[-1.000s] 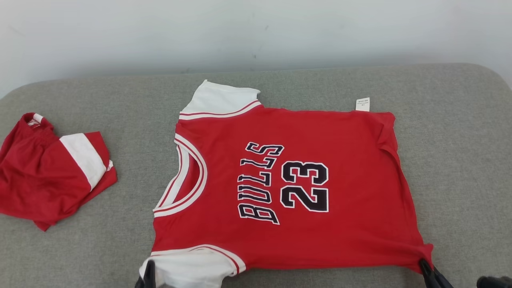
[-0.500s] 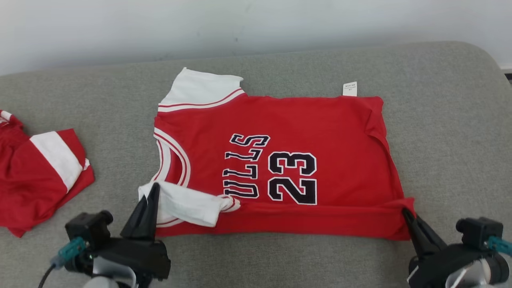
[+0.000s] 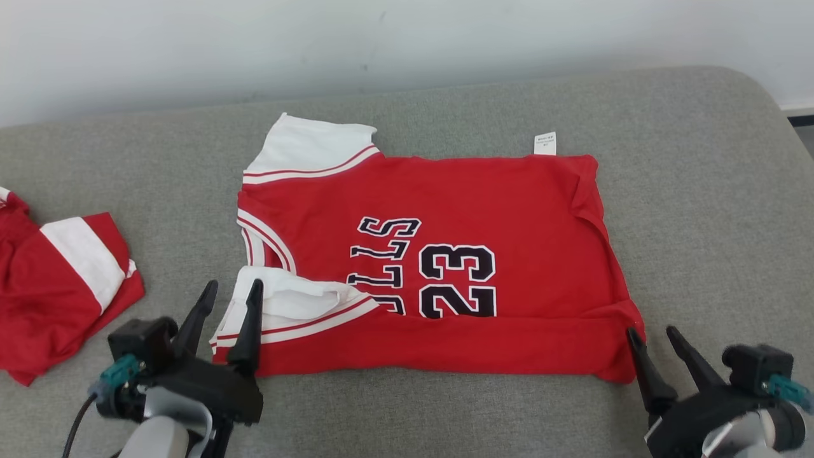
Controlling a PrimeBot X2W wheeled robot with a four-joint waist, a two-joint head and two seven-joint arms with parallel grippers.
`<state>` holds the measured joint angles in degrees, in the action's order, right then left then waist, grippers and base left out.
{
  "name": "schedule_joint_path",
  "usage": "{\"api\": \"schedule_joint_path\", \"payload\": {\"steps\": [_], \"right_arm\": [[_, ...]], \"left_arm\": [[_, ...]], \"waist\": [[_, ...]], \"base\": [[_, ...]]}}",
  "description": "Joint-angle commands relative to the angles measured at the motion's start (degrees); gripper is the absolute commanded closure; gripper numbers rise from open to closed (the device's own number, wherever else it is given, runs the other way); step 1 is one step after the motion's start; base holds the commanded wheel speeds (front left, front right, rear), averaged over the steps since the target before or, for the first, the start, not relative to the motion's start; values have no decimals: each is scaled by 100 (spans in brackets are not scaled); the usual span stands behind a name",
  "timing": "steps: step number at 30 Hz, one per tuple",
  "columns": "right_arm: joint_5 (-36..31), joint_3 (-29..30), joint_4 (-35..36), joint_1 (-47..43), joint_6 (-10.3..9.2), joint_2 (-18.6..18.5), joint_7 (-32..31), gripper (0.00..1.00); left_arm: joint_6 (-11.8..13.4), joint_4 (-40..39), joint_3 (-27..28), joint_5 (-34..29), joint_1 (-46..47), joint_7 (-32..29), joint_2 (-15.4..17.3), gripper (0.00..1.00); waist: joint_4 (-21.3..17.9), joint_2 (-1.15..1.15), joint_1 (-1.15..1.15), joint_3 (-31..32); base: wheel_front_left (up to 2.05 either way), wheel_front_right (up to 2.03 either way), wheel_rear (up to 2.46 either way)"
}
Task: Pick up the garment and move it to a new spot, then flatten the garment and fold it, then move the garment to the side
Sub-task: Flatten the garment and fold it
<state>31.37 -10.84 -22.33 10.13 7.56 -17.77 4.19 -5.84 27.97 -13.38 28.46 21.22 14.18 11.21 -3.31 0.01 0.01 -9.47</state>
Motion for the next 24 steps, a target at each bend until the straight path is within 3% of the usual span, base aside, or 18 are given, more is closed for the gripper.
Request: {"api": "schedule_joint_path", "payload": {"steps": [1,10,22,23,24], "right_arm": [[40,16,-24,-138,-15,-41,60,0],[-41,95,-225,-461,-15,59,240,0],[-327,-8,-822,157,-15,210,224,0],[-308,-41,-893,208,-15,235,235,4],[-280,-65,-953,247,-15,255,252,54]], "left_arm": [[-5,5,39,7,-142,43,8,0],[51,-93,-22,-201,-1042,96,45,0],[90,441,10,-209,-535,103,-77,0],[70,530,20,-163,-474,104,-119,0],[48,615,0,-152,-434,104,-143,0]], "waist": [[50,-1,-1,119],[188,-1,-1,170],[202,-1,-1,-130],[206,-1,-1,-141],[213,-1,-1,-147]], "base": [[0,0,0],[0,0,0],[0,0,0],[0,0,0],[0,0,0]]}}
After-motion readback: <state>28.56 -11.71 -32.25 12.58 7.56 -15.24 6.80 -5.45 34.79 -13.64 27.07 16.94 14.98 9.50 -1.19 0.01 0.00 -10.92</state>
